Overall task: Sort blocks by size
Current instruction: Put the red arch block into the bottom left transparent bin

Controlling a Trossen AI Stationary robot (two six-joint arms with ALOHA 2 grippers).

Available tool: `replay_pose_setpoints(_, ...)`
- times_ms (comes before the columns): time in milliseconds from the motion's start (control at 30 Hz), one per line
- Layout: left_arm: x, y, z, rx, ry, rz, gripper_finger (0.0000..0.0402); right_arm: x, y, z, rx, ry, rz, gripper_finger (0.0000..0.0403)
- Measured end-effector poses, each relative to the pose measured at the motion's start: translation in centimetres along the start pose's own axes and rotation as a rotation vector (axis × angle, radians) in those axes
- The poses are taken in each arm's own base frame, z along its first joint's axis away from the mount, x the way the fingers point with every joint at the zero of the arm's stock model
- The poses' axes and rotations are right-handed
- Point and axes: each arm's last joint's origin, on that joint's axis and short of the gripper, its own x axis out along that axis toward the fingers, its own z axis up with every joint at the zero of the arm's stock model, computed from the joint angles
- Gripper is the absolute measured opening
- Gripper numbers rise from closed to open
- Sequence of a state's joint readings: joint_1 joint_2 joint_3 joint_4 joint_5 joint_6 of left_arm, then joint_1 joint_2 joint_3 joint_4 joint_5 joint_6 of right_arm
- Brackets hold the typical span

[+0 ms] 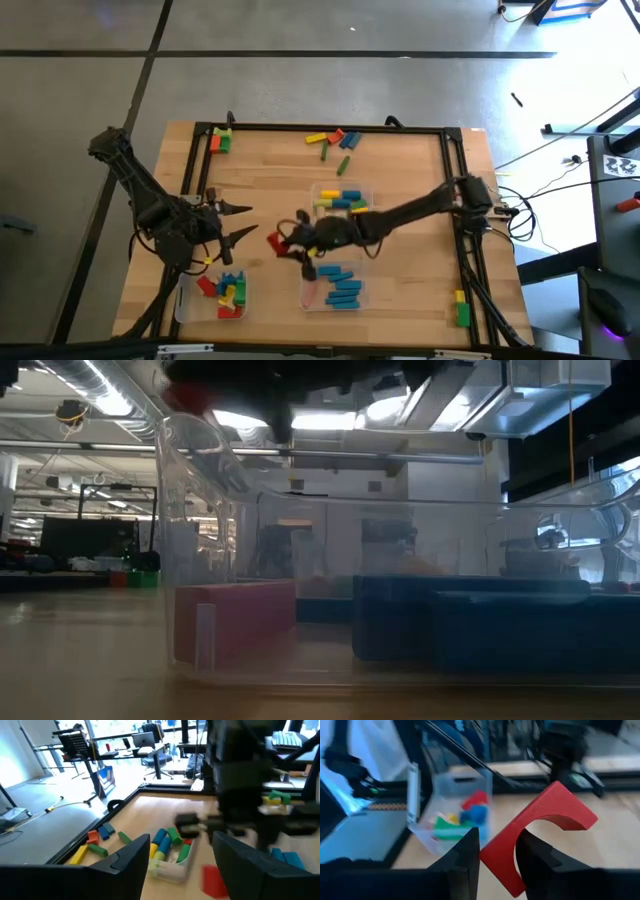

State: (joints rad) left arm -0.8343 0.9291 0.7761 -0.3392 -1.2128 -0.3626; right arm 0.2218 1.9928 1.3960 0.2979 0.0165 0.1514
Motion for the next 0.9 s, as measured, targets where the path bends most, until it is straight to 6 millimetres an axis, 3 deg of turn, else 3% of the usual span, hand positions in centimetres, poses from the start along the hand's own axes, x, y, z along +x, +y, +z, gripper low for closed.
replay_pose_setpoints(267,-0.1,0.0,0.0,-0.029,-0.003,0.0,0.021,3.5,3.4,-2.9,-0.043,-0.103,0.09,0.0105)
replay_pose_setpoints(667,-0.1,-0.1,0.1,-0.038,-0.005,0.0,0.021,9.5,6.1,-2.1,-0.052,-0.131,0.139,0.0105)
replay_pose_setpoints(900,0.0,-0.1,0.0,-0.037,-0.004,0.0,0.021,12.5,6.4,-2.5,-0.045,-0.181,0.14,0.0106)
